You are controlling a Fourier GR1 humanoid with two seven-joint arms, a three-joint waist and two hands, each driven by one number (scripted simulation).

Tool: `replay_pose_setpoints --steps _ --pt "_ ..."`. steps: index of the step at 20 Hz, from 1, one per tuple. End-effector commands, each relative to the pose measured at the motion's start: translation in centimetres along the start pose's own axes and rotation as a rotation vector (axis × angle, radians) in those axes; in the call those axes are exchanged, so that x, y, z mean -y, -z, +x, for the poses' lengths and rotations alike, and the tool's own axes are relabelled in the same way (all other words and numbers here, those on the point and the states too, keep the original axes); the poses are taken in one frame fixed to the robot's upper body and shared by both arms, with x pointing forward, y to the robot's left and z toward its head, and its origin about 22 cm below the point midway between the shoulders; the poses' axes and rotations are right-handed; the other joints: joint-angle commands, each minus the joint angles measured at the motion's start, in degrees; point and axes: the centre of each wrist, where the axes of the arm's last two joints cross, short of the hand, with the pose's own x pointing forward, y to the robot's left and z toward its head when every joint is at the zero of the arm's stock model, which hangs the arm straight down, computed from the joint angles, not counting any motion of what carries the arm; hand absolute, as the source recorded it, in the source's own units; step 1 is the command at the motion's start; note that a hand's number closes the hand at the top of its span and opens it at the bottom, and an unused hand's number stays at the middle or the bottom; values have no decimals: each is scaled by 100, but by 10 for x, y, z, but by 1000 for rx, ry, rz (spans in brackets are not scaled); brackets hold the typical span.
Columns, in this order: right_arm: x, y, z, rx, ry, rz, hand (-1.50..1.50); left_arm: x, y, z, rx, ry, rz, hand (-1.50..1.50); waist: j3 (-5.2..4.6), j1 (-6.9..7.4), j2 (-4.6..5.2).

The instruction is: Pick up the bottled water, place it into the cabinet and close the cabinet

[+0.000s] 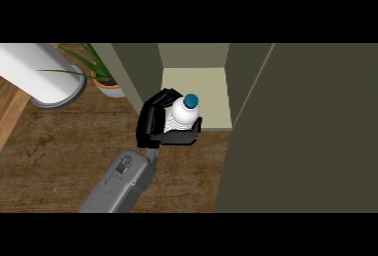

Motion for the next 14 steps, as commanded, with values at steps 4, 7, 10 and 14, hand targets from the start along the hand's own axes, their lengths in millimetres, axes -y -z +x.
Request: replay_pose_setpoints --steps 4,7,10,14 --pt "1 -13 7 53 -20 -16 -150 29 29 18 -31 65 29 150 4 -26 9" --pt "13 -25 21 32 -19 -10 -150 19 33 3 -70 57 62 150 5 -69 19" --pt "4 -23 17 34 -20 -22 -150 24 60 9 -117 71 111 150 -1 -120 27" --pt "0 -15 3 48 -1 -10 -150 21 68 -4 -126 92 132 150 -1 -168 54"
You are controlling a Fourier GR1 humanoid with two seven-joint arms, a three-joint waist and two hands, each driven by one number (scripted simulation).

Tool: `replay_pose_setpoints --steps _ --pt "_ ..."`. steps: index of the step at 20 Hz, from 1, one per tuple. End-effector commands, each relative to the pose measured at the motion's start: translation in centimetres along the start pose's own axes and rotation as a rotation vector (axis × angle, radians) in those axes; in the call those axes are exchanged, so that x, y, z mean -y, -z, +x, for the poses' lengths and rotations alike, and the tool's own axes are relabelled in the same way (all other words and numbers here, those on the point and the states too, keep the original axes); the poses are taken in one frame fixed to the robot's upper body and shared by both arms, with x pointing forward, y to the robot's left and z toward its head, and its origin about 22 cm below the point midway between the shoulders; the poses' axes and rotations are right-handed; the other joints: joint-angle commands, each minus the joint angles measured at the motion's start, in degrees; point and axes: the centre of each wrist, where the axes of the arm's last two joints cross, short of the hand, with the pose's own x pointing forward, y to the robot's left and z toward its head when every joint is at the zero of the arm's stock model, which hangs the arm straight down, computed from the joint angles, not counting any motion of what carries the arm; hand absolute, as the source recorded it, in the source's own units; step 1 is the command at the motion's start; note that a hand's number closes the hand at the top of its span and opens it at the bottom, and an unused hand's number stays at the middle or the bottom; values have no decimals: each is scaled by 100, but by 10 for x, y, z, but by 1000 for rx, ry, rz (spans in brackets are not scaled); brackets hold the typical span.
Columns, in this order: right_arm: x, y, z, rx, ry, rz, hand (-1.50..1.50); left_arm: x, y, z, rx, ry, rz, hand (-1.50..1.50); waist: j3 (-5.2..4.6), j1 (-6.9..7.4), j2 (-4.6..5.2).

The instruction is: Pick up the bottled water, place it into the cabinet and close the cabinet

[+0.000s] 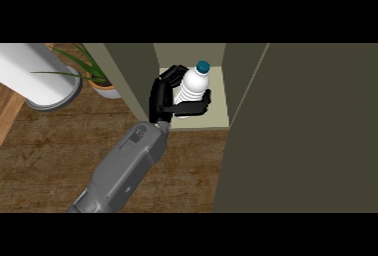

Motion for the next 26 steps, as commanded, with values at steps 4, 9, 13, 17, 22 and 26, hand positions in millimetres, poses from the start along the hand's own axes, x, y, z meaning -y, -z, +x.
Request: replay_pose_setpoints --steps 4,9,13,17,22,26 --pt "15 -15 36 33 -7 7 -150 -3 21 -6 -35 46 116 150 0 -73 26" --pt "16 -5 19 39 -3 24 -150 0 34 -5 -13 138 146 150 -1 -151 63" --pt "19 -11 23 28 -18 31 -150 -11 24 -24 6 252 189 150 -1 -216 61" --pt "25 -5 19 45 -20 13 -150 -21 29 -28 17 238 208 150 -4 -205 106" --pt "21 -21 25 44 -11 34 -150 -12 46 -10 29 332 206 150 3 -274 51" --pt "21 -15 16 40 -10 53 -150 -22 45 -18 17 352 202 -150 -2 -263 120"
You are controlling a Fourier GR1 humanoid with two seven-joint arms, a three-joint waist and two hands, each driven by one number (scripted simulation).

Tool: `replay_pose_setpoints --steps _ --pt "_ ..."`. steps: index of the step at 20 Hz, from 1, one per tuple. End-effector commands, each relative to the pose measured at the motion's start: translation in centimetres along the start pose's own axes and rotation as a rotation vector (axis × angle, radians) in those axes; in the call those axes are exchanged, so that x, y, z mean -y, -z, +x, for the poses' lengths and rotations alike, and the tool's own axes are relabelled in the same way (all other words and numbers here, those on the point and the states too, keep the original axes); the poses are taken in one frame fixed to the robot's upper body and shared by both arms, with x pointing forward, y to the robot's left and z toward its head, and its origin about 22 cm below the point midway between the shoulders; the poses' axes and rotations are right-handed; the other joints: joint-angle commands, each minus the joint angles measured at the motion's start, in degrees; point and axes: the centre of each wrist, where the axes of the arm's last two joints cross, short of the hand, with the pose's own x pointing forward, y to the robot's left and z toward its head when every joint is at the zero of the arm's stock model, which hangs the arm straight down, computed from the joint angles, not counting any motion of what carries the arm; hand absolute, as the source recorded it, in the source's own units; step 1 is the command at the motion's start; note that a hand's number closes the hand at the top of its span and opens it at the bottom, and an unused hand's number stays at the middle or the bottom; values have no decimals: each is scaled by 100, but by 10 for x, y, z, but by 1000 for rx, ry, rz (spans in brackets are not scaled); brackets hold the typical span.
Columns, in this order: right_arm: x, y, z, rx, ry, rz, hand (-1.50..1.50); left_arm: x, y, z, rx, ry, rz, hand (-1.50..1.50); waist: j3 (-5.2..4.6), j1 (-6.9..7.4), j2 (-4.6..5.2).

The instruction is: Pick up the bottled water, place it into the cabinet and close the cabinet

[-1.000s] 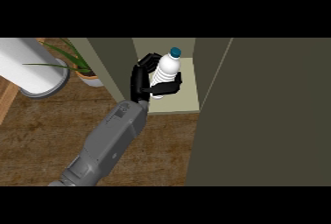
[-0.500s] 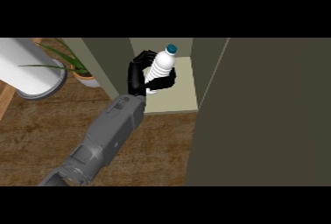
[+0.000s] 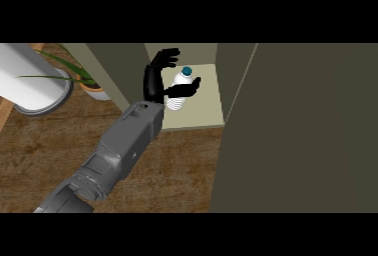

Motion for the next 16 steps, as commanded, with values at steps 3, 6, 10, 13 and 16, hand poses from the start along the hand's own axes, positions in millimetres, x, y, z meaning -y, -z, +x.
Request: replay_pose_setpoints --steps 3,6,10,13,16 --pt "5 -5 16 41 50 -9 -150 -3 1 -4 1 -19 1 -150 -1 -46 43" --pt "4 -3 21 30 42 10 -150 1 10 10 9 -13 5 -150 -5 -4 34" --pt "5 -7 23 35 17 28 -150 -8 8 -1 -6 -64 3 -150 -7 -66 50" --pt "-1 -6 10 25 38 28 -150 -6 2 -6 5 -73 -22 -150 -3 -40 29" --pt "-4 -7 7 31 36 3 -150 1 13 13 58 -31 -50 -150 -1 -39 10"
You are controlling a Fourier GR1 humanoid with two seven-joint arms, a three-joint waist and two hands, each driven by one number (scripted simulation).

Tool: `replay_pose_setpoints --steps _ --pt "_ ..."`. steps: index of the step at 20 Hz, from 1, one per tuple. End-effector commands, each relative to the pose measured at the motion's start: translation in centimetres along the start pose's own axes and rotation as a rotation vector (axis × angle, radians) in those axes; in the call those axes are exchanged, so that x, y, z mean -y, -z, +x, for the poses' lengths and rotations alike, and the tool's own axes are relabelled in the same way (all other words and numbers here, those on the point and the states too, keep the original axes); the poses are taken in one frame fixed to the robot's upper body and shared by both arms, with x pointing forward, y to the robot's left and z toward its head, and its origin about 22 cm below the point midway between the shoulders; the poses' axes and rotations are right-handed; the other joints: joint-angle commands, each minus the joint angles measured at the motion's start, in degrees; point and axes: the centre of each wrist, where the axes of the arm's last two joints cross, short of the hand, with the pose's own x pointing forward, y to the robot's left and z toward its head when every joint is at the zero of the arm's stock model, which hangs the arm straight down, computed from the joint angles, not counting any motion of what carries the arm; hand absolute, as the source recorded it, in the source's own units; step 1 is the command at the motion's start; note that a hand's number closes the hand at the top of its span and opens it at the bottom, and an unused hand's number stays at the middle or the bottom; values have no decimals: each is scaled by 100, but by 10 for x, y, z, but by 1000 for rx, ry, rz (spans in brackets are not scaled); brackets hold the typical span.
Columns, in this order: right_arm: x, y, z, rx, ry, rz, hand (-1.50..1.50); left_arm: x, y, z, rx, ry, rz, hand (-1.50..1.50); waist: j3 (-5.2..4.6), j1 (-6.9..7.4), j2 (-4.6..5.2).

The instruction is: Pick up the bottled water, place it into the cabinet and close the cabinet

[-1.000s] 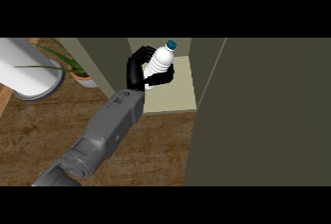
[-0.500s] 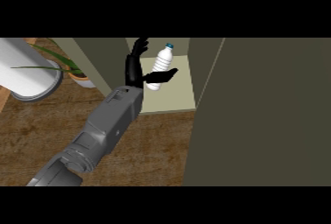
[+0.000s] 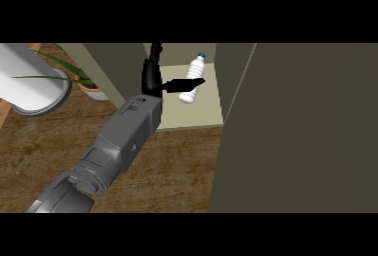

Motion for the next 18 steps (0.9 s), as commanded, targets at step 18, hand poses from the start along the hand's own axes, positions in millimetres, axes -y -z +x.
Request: replay_pose_setpoints --steps 18 --pt "5 -9 17 12 2 -7 -150 16 -9 18 81 -424 -274 -150 6 208 -127"
